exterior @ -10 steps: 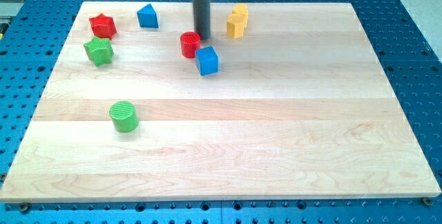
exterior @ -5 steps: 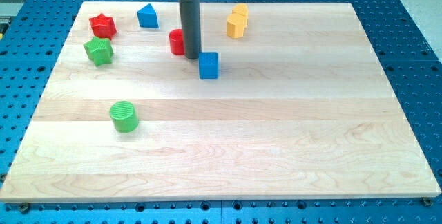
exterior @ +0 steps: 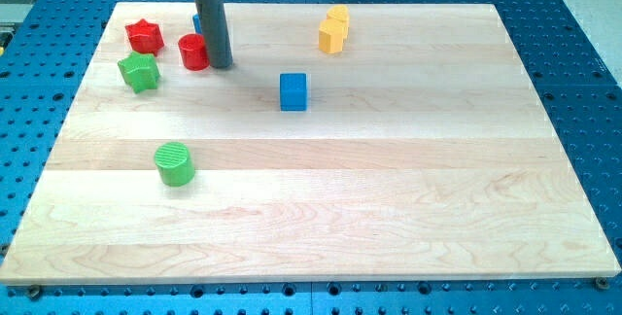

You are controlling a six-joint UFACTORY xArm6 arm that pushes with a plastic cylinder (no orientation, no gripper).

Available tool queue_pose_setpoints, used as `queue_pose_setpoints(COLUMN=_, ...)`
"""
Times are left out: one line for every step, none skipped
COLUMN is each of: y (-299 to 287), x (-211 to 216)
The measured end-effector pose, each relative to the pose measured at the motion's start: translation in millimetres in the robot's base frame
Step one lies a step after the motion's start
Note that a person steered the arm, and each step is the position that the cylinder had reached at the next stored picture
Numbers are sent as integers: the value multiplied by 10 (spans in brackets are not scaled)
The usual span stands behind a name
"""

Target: Push the red circle into the red star

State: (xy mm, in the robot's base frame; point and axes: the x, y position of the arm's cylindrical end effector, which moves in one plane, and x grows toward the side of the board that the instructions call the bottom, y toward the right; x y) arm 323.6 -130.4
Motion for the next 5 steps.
queue_pose_setpoints(y=-212, x=-12)
queue_pose_setpoints(y=-215, x=-19)
queue_pose_setpoints(y=-215, x=-98)
queue_pose_setpoints(y=-215, x=-190)
queue_pose_setpoints(y=-215, x=-244)
